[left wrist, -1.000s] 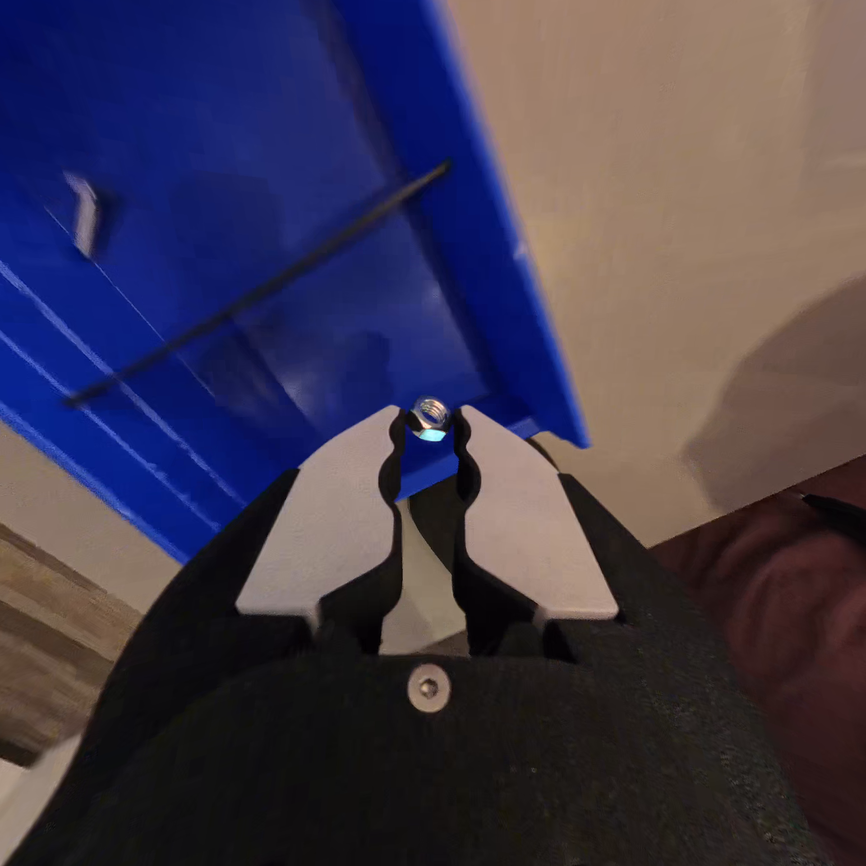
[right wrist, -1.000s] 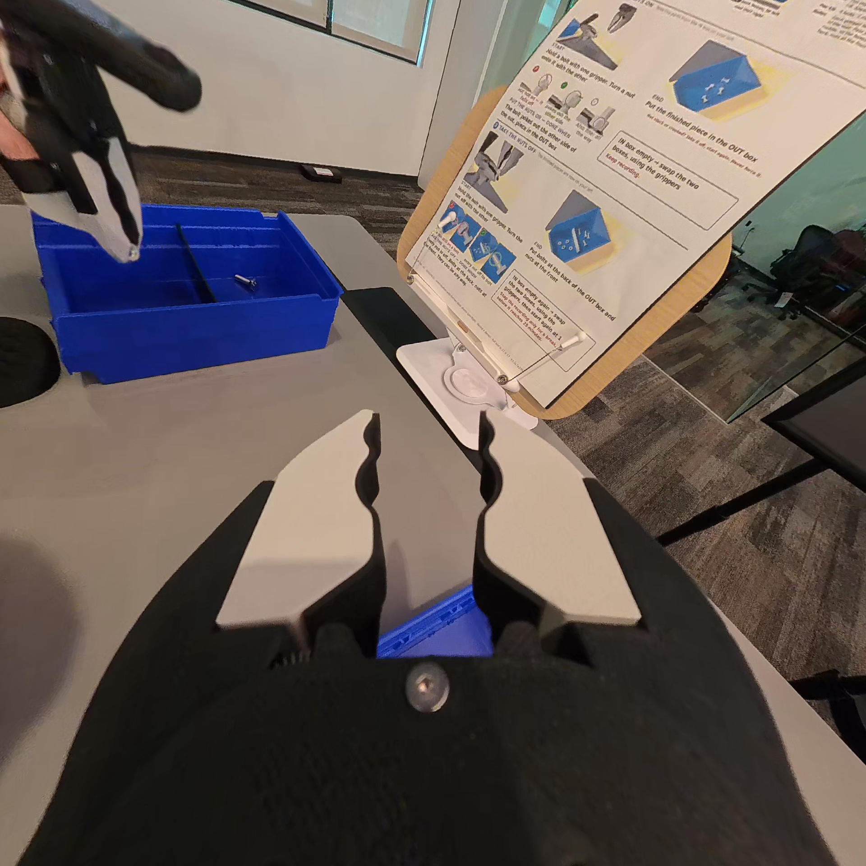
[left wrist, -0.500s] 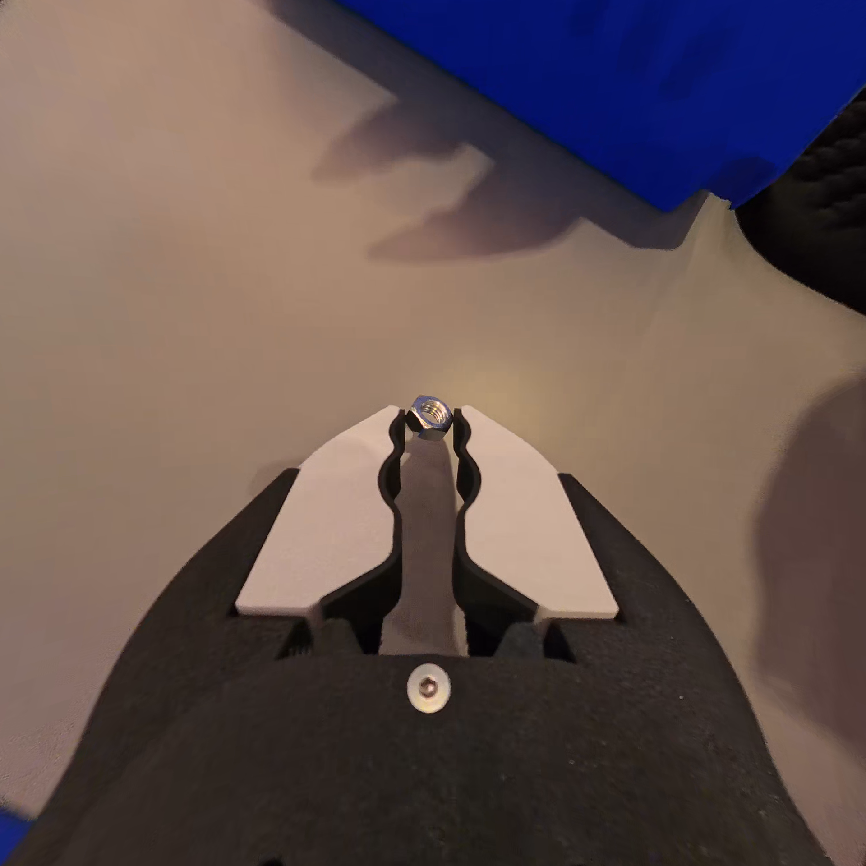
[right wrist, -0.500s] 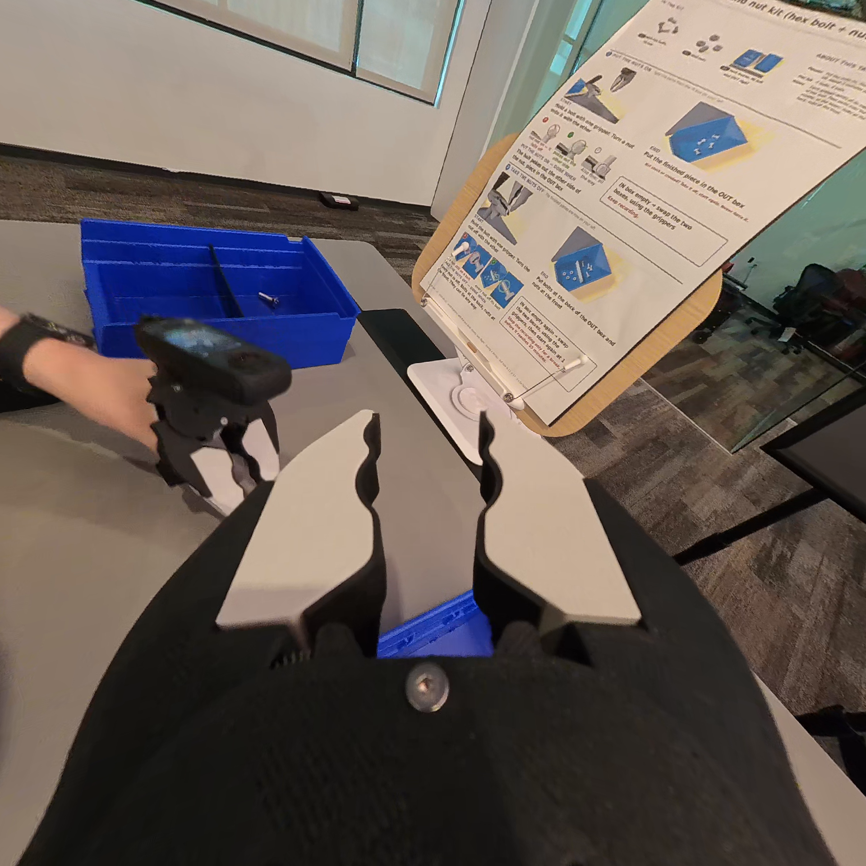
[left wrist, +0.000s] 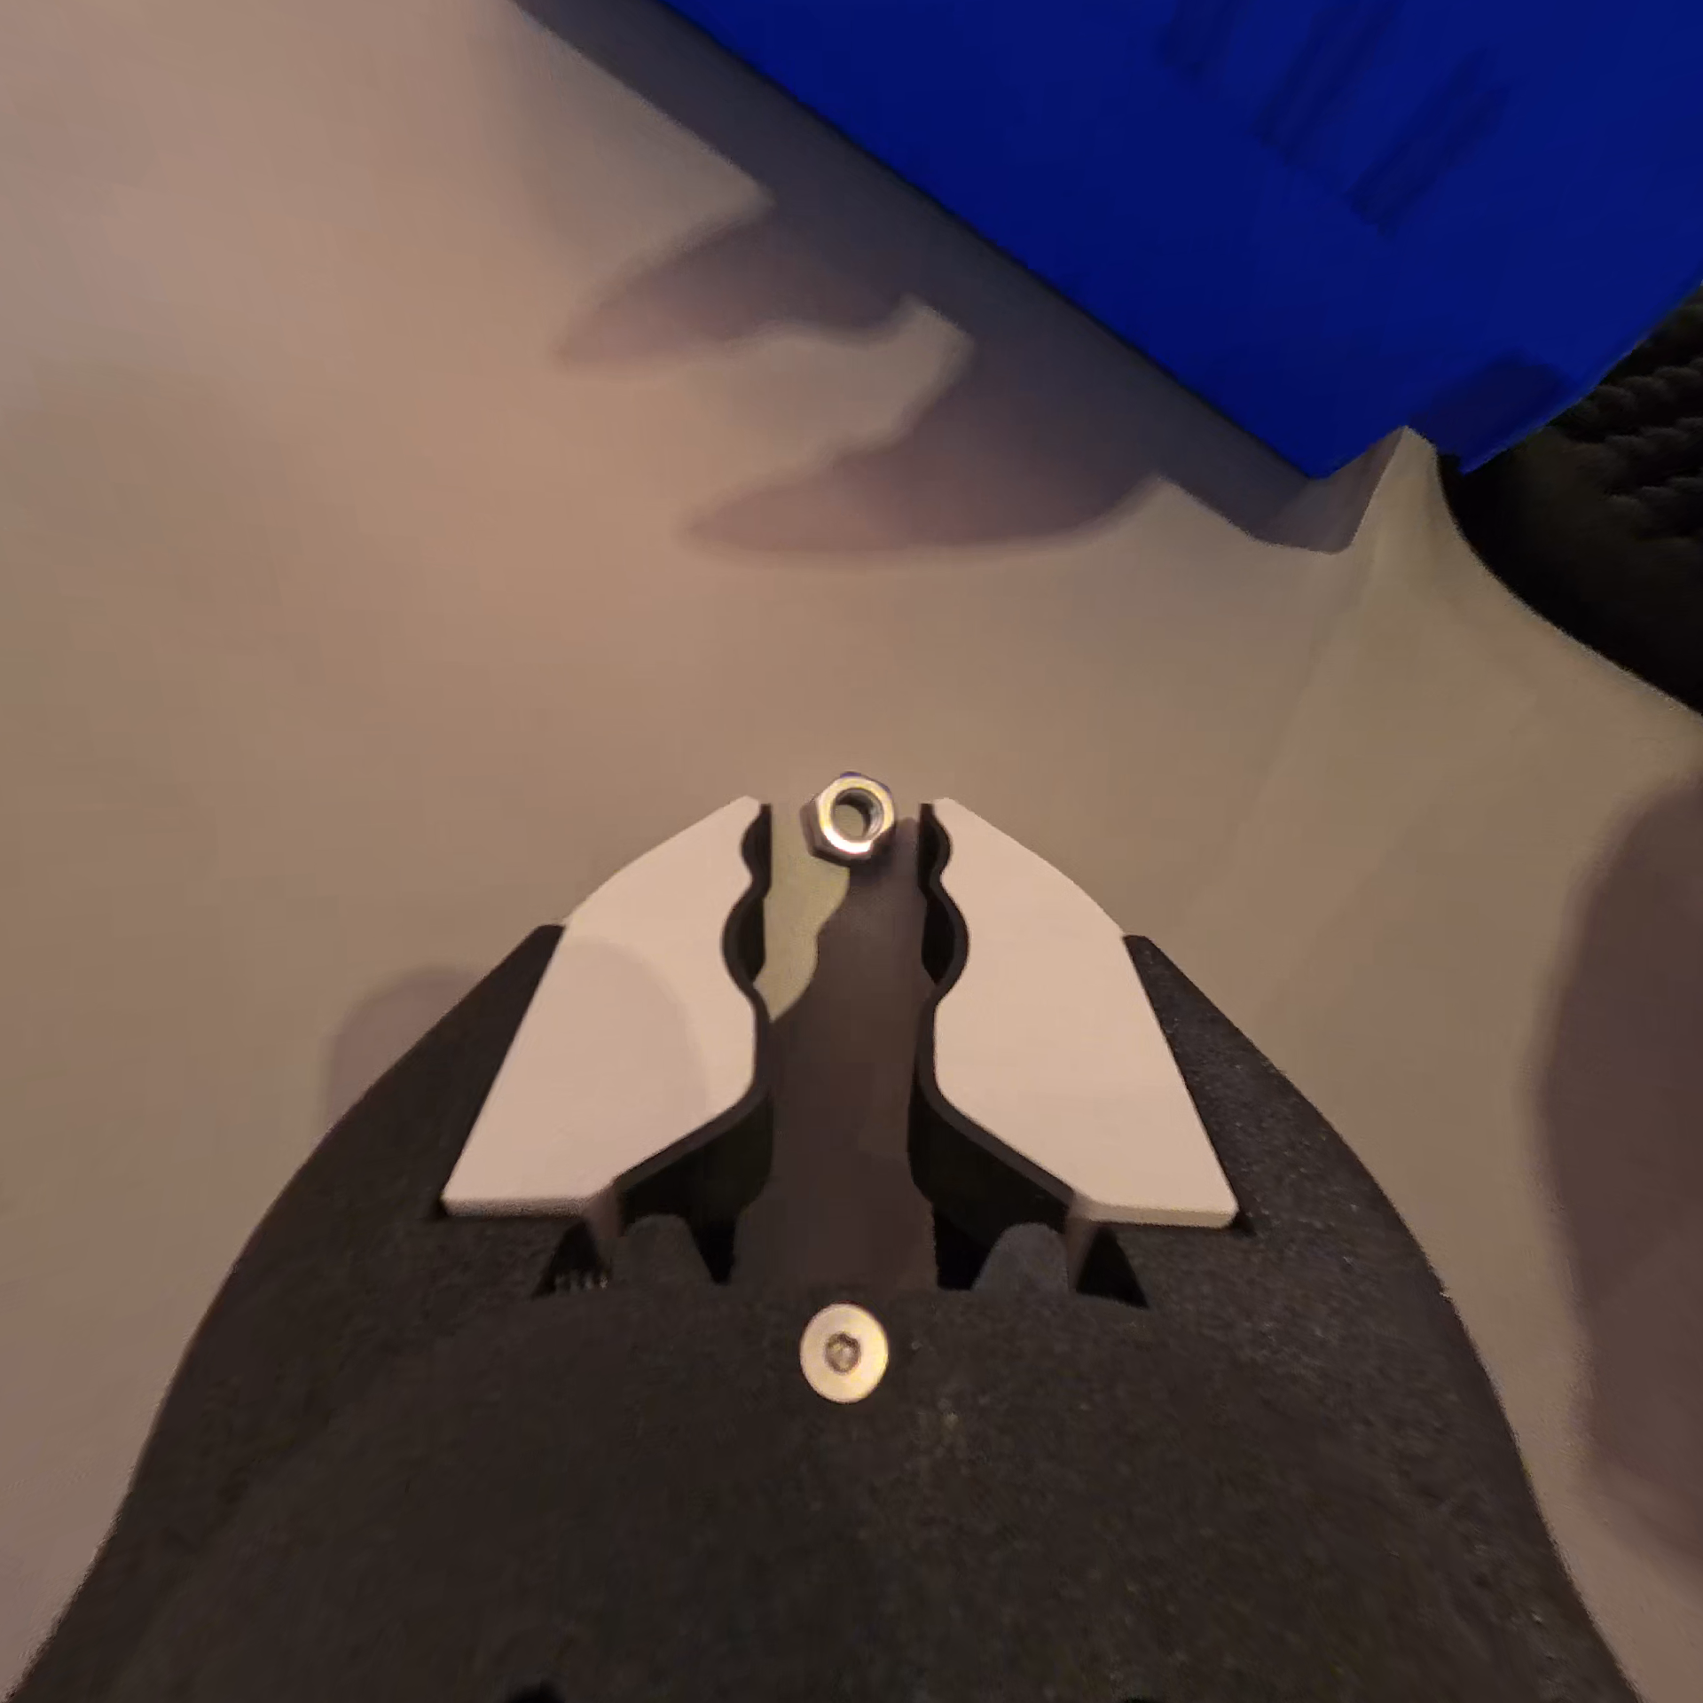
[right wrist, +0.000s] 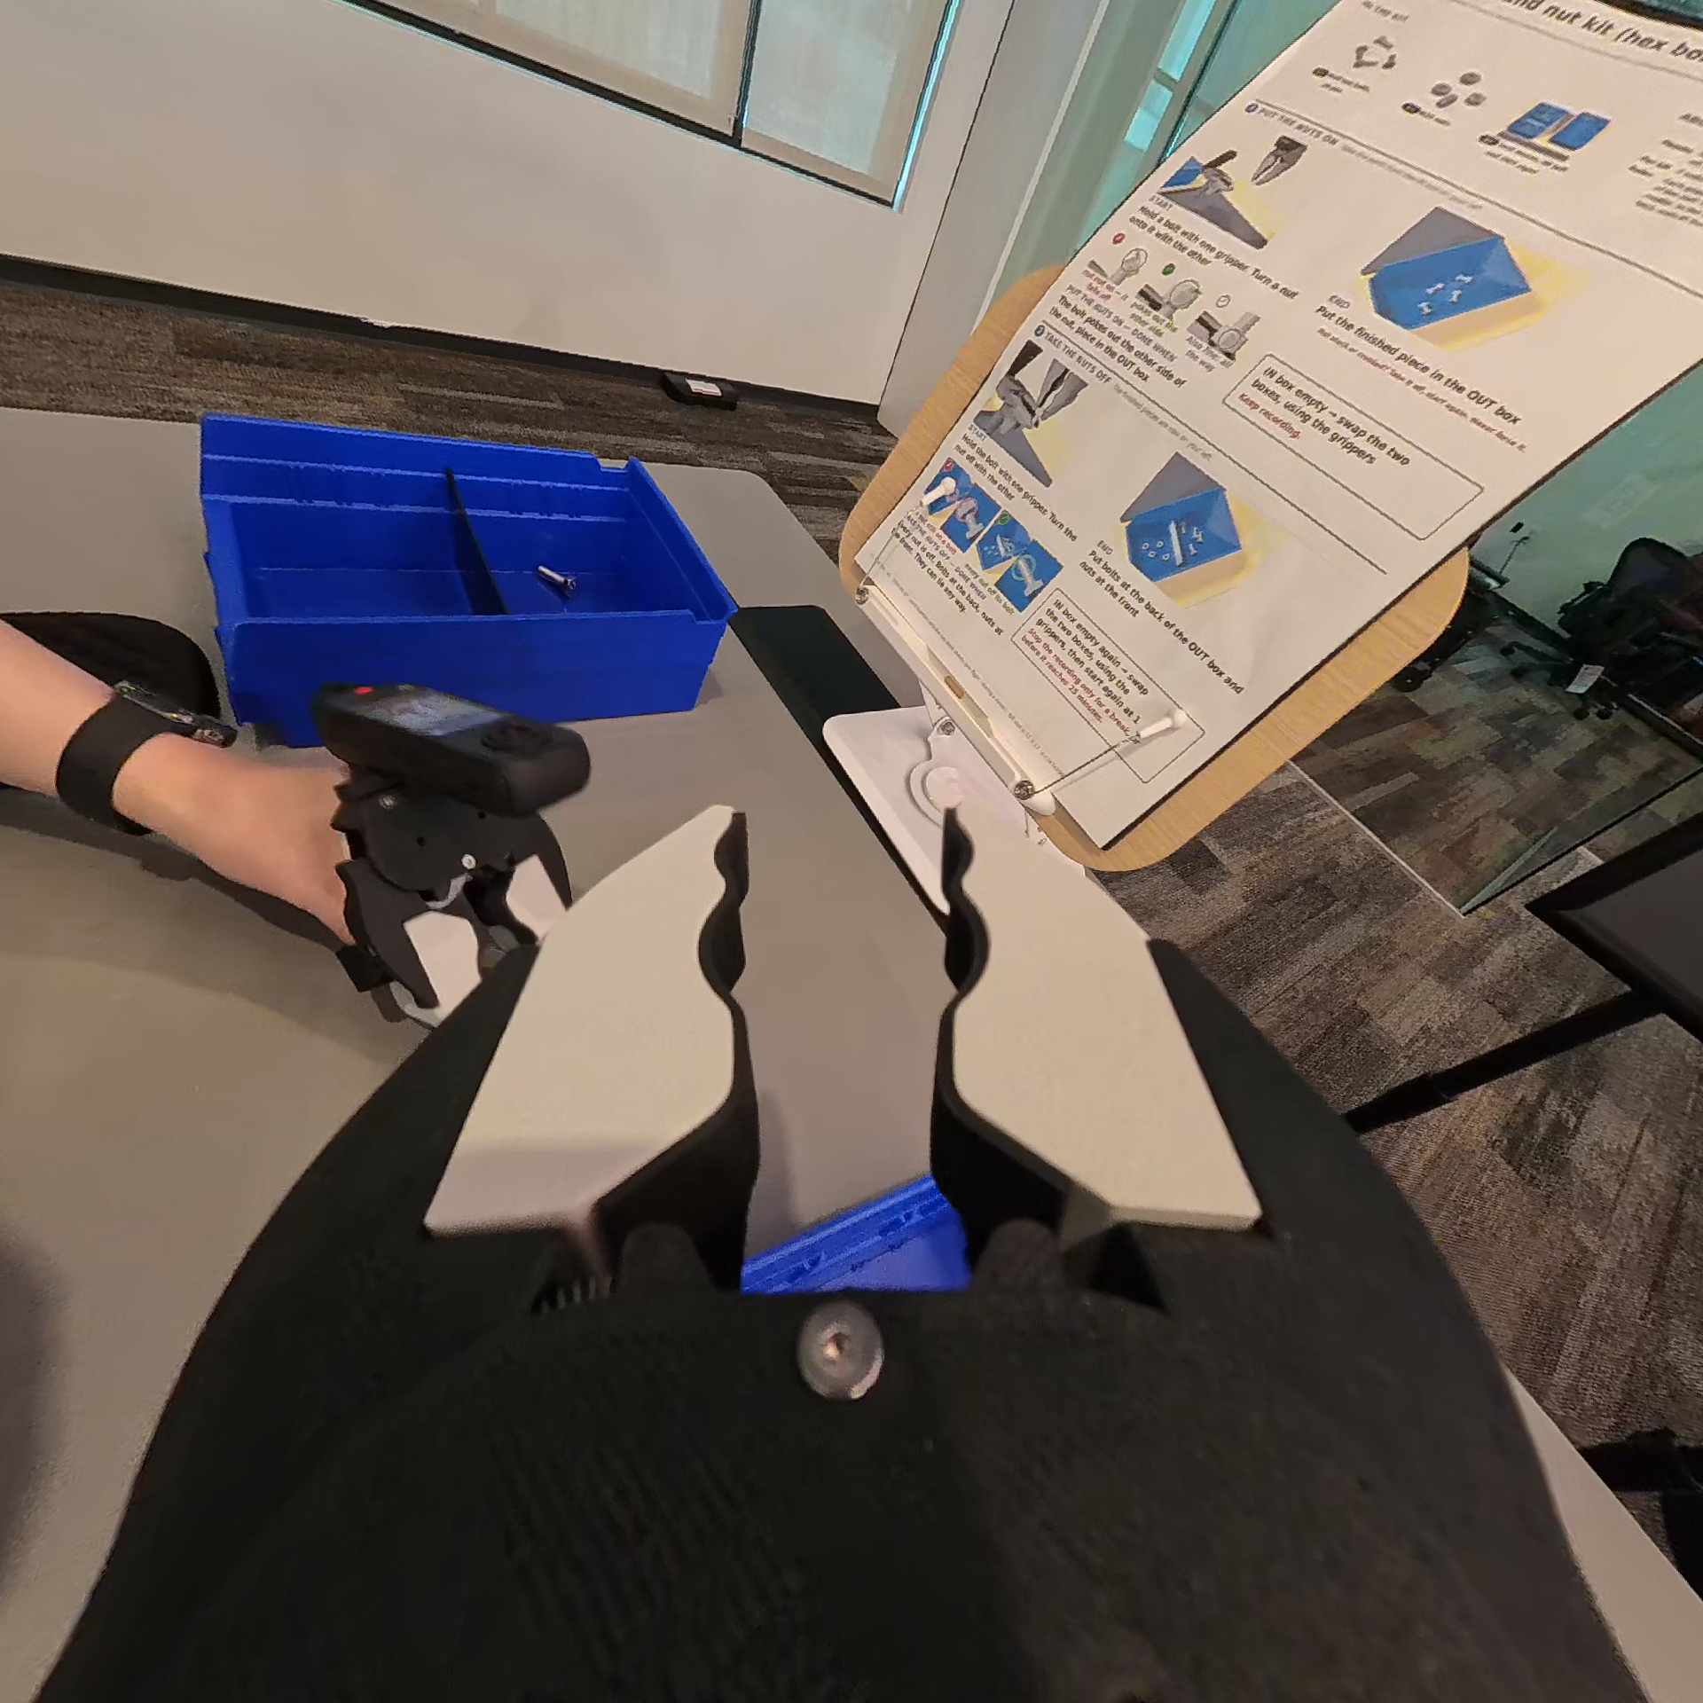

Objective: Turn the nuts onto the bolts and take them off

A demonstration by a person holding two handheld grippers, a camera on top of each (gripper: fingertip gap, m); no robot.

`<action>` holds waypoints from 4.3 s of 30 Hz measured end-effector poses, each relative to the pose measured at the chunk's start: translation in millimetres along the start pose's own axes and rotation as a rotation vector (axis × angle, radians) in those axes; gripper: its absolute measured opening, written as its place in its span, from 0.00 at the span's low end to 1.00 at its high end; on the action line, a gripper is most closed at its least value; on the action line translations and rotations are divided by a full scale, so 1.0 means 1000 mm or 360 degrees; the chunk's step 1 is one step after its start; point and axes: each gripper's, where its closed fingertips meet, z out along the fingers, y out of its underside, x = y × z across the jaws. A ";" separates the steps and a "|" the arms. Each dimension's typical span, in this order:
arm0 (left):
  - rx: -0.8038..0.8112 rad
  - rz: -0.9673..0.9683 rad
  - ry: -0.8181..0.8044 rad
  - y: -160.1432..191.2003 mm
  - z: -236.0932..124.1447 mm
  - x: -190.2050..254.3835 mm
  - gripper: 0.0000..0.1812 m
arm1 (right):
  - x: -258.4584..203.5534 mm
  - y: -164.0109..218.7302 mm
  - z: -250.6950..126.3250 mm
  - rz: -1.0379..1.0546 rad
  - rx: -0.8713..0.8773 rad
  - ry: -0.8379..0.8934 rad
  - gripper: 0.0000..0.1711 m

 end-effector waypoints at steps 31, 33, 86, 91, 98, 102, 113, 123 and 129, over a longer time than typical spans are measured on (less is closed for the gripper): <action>-0.1590 0.0116 -0.0807 0.164 -0.252 -0.297 0.18 | 0.000 0.026 0.030 -0.0095 -0.0245 0.0031 0.25; -0.1628 0.0111 -0.0784 0.169 -0.250 -0.299 0.19 | 0.000 0.030 0.034 -0.0101 -0.0277 0.0028 0.25; 0.0487 0.0687 -0.0309 -0.112 -0.207 0.019 0.21 | -0.107 -0.014 0.090 0.0266 0.0085 -0.0822 0.06; 0.0346 0.0830 -0.0487 -0.101 -0.172 0.007 0.21 | -0.116 0.003 0.087 0.0208 -0.0249 -0.0707 0.06; 0.0230 0.0952 -0.0572 -0.092 -0.142 -0.001 0.18 | -0.122 0.032 0.104 0.0285 -0.0563 -0.0583 0.06; 0.0190 0.0987 -0.0609 -0.087 -0.135 -0.006 0.13 | -0.121 0.042 0.105 0.0340 -0.0643 -0.0575 0.06; 0.0153 0.1015 -0.0662 -0.082 -0.127 -0.009 0.09 | -0.125 0.050 0.105 0.0370 -0.0705 -0.0600 0.06; 0.0654 0.0613 -0.0206 -0.114 -0.166 0.020 0.08 | -0.103 -0.026 0.083 -0.0126 0.0123 -0.0491 0.18; 0.0891 0.0508 0.0131 -0.125 -0.191 0.049 0.08 | -0.129 -0.061 0.062 0.0080 0.0512 -0.0864 0.18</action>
